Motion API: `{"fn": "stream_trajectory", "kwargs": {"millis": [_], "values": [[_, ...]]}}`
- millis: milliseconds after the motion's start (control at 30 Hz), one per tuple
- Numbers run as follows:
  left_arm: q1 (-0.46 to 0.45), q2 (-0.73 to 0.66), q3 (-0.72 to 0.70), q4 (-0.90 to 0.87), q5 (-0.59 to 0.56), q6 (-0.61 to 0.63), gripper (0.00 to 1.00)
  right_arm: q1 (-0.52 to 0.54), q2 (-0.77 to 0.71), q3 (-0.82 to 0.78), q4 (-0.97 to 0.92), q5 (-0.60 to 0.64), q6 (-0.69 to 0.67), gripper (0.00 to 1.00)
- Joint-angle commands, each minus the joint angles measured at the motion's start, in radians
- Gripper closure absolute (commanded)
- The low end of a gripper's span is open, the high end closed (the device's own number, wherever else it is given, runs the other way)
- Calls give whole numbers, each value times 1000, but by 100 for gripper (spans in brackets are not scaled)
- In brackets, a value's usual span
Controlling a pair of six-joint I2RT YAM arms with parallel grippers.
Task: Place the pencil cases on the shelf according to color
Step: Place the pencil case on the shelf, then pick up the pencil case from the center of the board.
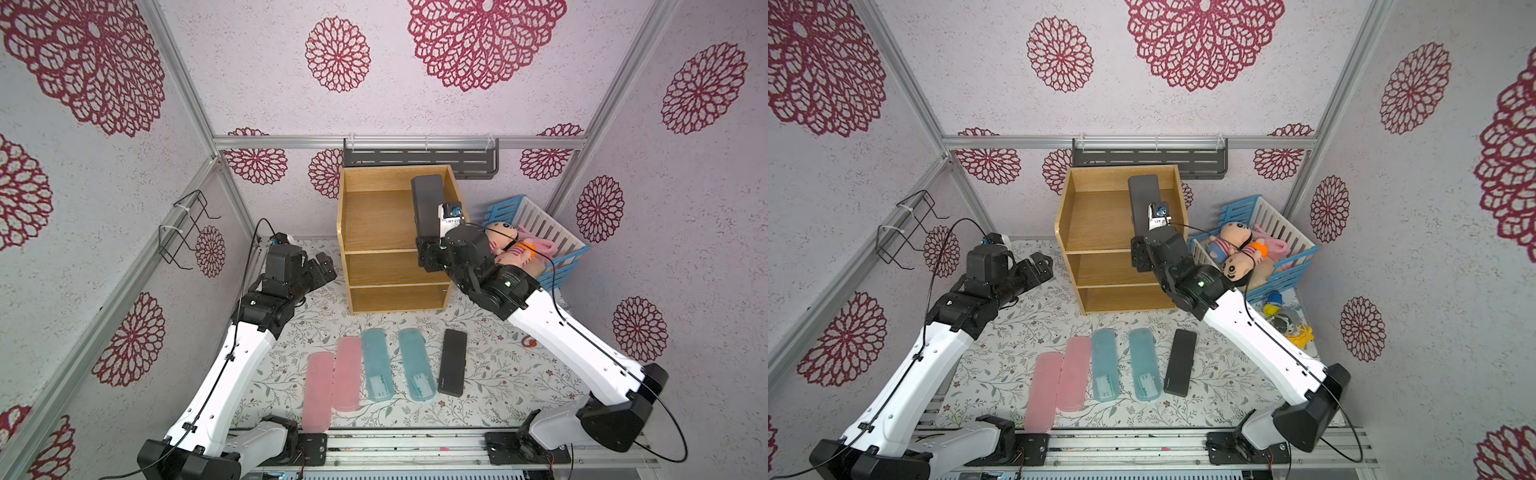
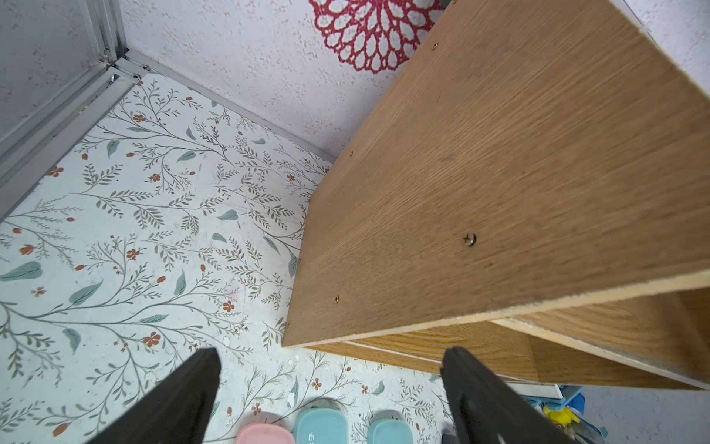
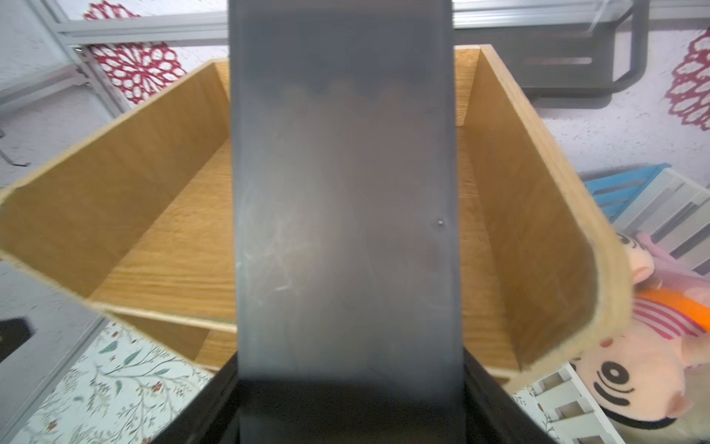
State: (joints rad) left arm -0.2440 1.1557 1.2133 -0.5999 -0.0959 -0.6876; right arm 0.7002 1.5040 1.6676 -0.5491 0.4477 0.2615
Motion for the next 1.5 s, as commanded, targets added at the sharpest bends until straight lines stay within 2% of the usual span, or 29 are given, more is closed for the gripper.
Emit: {"fn": "stream_trajectory", "kwargs": {"millis": [0, 233, 433, 500, 900, 1067, 1167, 1267, 1367, 1467], "values": [[3, -19, -44, 22, 59, -6, 3, -38, 35, 99, 5, -4, -21, 45], [4, -28, -83, 2, 55, -4, 3, -77, 138, 172, -44, -15, 17, 41], [3, -41, -97, -41, 39, -10, 3, -79, 172, 222, -62, -51, 42, 22], [4, -71, -124, -43, 14, -24, 3, -79, 176, 236, -63, -56, 44, 19], [3, -163, -206, -131, -70, -9, 3, -75, 193, 380, -96, -59, -11, 12], [3, -188, -248, -112, -33, -7, 3, -50, 129, 383, -127, -84, -28, 13], [4, -208, -284, -112, -30, -13, 3, -29, 54, 288, -132, -123, -26, 16], [4, -227, -325, -93, -4, -18, 3, -11, -96, 72, -55, -179, -16, 18], [3, -228, -345, -87, 34, -34, 3, 2, -278, -174, 24, -181, 62, 19], [-1, -236, -376, -58, 42, -50, 3, 14, -416, -346, 34, -188, 111, 18]]}}
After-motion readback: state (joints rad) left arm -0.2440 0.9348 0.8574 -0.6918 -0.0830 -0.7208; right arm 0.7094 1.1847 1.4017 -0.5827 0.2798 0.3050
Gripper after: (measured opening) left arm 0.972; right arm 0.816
